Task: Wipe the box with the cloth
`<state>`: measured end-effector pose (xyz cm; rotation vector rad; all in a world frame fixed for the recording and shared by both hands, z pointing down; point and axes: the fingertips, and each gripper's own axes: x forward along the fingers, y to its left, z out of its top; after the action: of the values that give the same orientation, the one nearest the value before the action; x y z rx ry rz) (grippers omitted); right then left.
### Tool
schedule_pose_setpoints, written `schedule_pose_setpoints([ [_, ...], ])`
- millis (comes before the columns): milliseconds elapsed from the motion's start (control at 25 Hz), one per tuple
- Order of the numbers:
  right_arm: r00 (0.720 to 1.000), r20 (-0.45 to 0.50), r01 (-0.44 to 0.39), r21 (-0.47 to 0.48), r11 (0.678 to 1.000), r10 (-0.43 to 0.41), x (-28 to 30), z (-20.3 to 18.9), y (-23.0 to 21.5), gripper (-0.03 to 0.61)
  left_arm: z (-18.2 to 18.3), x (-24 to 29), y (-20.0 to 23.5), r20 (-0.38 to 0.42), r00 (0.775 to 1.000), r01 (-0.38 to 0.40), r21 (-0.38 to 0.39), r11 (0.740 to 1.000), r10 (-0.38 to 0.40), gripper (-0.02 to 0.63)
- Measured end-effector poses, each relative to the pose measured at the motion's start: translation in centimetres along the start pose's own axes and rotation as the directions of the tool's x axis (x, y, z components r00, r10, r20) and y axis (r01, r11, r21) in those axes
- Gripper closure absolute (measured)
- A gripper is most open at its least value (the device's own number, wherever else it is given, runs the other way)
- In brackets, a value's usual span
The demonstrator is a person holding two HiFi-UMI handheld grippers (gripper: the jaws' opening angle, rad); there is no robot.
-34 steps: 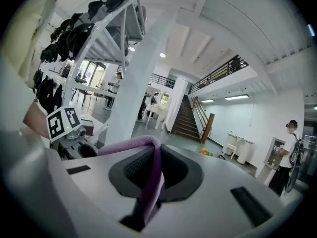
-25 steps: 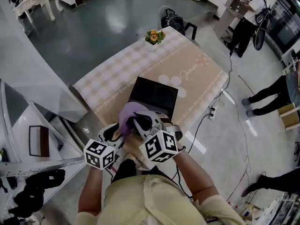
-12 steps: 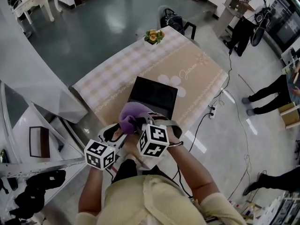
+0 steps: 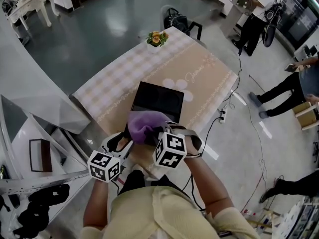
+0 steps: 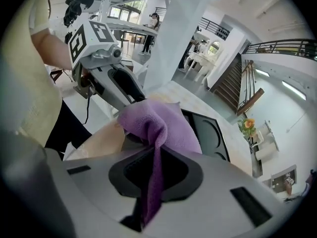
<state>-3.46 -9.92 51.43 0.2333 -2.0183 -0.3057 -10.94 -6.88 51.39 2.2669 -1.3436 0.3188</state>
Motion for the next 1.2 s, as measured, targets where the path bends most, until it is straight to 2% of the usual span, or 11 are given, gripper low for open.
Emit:
schedule_pose_setpoints([
  [280, 0.998, -0.06, -0.006, 0.043, 0.999, 0.009, -1.5, -2.2, 0.4, 0.531, 0.1, 0.1, -0.1, -0.002, 1.0, 0.0, 0.008, 1.0, 0.0, 0.416],
  [560, 0.997, -0.081, -0.006, 0.089, 0.996, 0.014, -2.2, -2.4, 1.5, 0.531, -0.7, -0.6, 0.6, -0.004, 1.0, -0.008, 0.017, 1.0, 0.008, 0.416],
  [880, 0.989, -0.141, -0.018, 0.153, 0.988, 0.04, -4.3, -5.1, 1.1, 0.531, -0.1, 0.4, 0.1, -0.012, 1.0, -0.003, 0.011, 1.0, 0.003, 0.416],
  [1080, 0.994, -0.097, -0.035, 0.208, 0.978, 0.056, -5.7, -5.3, 0.8, 0.531, 0.0, 0.6, 0.2, -0.007, 1.0, -0.004, 0.009, 1.0, 0.004, 0.416],
  [1200, 0.999, -0.006, 0.041, 0.231, 0.972, -0.041, -7.4, -4.0, -1.5, 0.531, 0.0, 0.8, 0.2, 0.007, 1.0, -0.01, 0.0, 1.0, 0.01, 0.416],
])
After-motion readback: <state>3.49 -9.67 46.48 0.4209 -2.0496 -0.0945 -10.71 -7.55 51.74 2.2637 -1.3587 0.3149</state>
